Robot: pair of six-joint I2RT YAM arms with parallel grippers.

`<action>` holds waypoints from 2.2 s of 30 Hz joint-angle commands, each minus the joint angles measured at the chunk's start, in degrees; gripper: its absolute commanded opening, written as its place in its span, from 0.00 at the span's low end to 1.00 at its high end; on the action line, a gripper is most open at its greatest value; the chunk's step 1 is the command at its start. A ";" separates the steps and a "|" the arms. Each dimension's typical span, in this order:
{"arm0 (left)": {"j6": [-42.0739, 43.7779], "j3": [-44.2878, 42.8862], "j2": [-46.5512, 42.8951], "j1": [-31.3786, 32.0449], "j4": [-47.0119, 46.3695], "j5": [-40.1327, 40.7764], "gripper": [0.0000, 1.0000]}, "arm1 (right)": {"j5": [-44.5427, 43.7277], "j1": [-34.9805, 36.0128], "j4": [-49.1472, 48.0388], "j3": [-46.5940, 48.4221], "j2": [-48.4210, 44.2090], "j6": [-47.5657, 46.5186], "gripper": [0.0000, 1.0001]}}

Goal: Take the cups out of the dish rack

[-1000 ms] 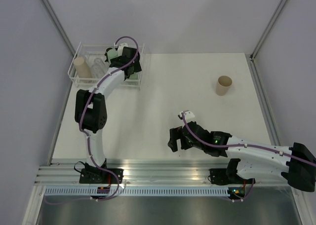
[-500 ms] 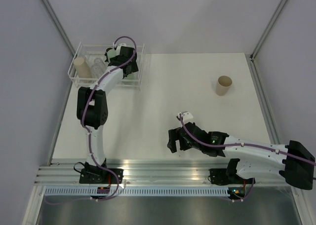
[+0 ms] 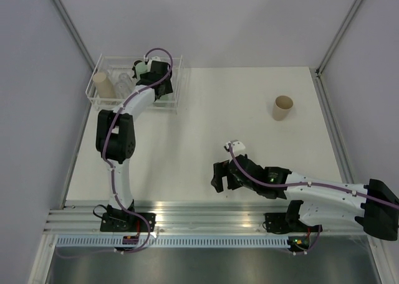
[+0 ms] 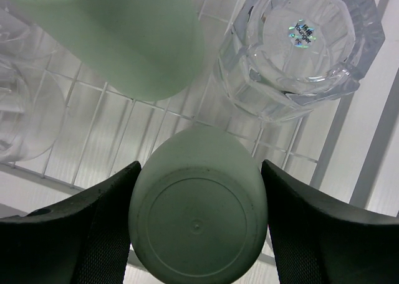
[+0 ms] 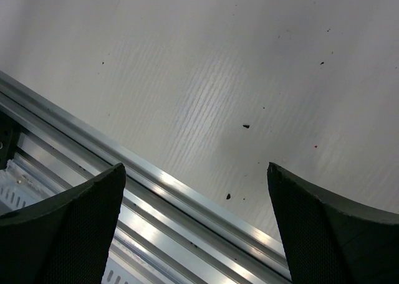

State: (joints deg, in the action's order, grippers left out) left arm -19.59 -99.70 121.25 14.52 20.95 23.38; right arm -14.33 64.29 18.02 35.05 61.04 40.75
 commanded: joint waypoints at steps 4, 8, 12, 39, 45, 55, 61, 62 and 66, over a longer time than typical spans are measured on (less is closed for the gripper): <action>2.28 1.96 -8.74 -0.37 -2.32 -0.09 0.10 | -3.77 0.31 -1.32 1.60 -1.00 -0.41 0.98; -0.26 3.19 -13.22 -0.37 -2.32 0.27 0.02 | -8.86 0.31 0.87 5.46 -3.37 -3.21 0.98; -3.34 3.02 -19.72 -0.29 -2.32 -3.33 0.02 | -13.96 0.39 1.58 7.93 -5.57 -5.68 0.98; -70.83 74.55 -69.13 -0.20 -63.73 -79.62 0.02 | 2.89 -4.79 -34.54 -2.27 -9.81 -15.53 0.97; -78.20 81.50 -69.75 -0.11 -73.31 -78.49 0.02 | 7.73 -4.88 -41.48 -2.96 -5.05 -13.86 0.94; -78.67 88.89 -70.80 0.42 -75.53 -76.38 0.02 | 10.55 -4.79 -45.00 -1.92 -0.66 -13.51 0.90; -78.75 89.51 -70.89 3.05 -75.44 -73.83 0.02 | 16.15 -4.88 -49.92 -0.25 5.05 -12.02 0.61; -78.84 89.59 -70.72 3.40 -75.27 -73.48 0.02 | 16.96 -4.79 -50.27 0.19 6.97 -11.66 0.56; -77.53 89.16 -71.06 5.68 -72.64 -71.81 0.02 | 19.07 -4.70 -54.40 0.29 9.36 -9.82 0.34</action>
State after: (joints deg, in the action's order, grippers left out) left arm -96.01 -10.17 51.20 18.65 -50.17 -50.92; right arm 1.45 59.55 -29.89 33.58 69.38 29.12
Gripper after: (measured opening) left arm 0.771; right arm 0.414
